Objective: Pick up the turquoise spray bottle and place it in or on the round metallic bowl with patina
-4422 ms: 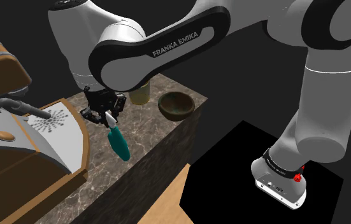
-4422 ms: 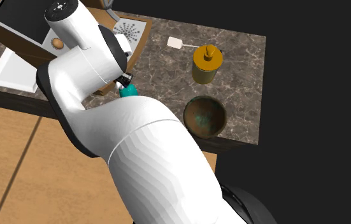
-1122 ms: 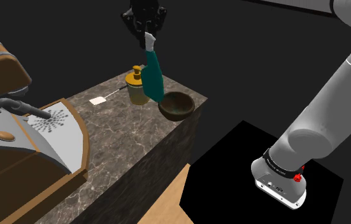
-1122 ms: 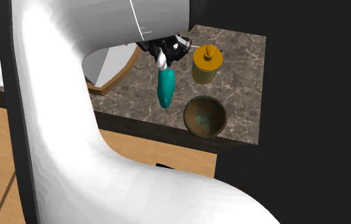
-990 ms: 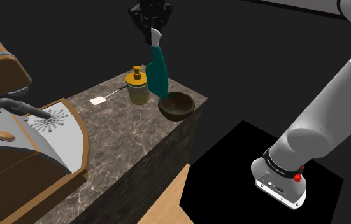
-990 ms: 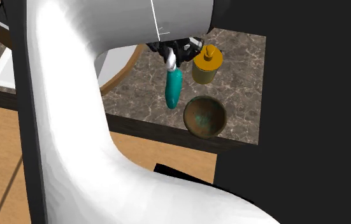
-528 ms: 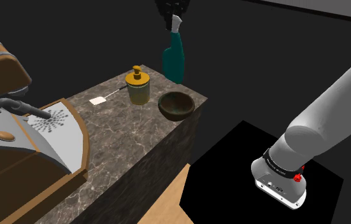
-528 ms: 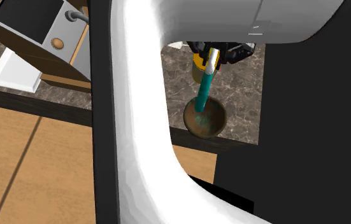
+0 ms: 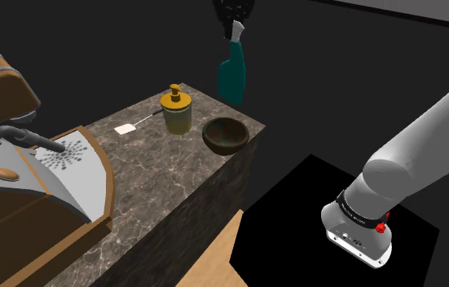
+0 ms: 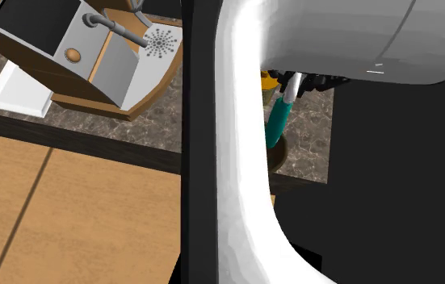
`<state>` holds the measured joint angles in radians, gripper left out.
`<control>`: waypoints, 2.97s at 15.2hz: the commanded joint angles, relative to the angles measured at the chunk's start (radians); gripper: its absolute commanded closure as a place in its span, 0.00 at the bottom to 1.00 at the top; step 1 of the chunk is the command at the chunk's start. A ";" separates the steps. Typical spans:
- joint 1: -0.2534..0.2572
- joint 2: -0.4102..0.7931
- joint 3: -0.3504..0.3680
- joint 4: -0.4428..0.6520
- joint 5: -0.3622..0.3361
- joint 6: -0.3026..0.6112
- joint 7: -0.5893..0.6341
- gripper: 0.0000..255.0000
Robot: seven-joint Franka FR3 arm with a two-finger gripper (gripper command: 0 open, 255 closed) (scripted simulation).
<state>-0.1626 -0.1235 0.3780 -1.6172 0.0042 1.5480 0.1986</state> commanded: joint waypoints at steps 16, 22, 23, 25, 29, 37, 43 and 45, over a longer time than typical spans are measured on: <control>0.002 -0.050 -0.004 -0.283 0.018 0.238 -0.008 1.00; 0.004 -0.050 -0.002 -0.364 0.019 0.318 -0.006 1.00; 0.004 -0.049 -0.001 -0.377 0.019 0.332 -0.006 1.00; 0.005 -0.047 0.000 -0.402 0.018 0.358 -0.005 1.00; 0.005 -0.045 0.001 -0.413 0.018 0.372 -0.004 1.00; 0.005 -0.045 0.001 -0.413 0.018 0.372 -0.004 0.00; 0.004 -0.058 -0.003 -0.298 0.021 0.245 -0.007 0.00; 0.004 -0.058 -0.003 -0.298 0.021 0.245 -0.007 0.00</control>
<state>-0.1584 -0.1802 0.3759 -1.9218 0.0251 1.8012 0.1928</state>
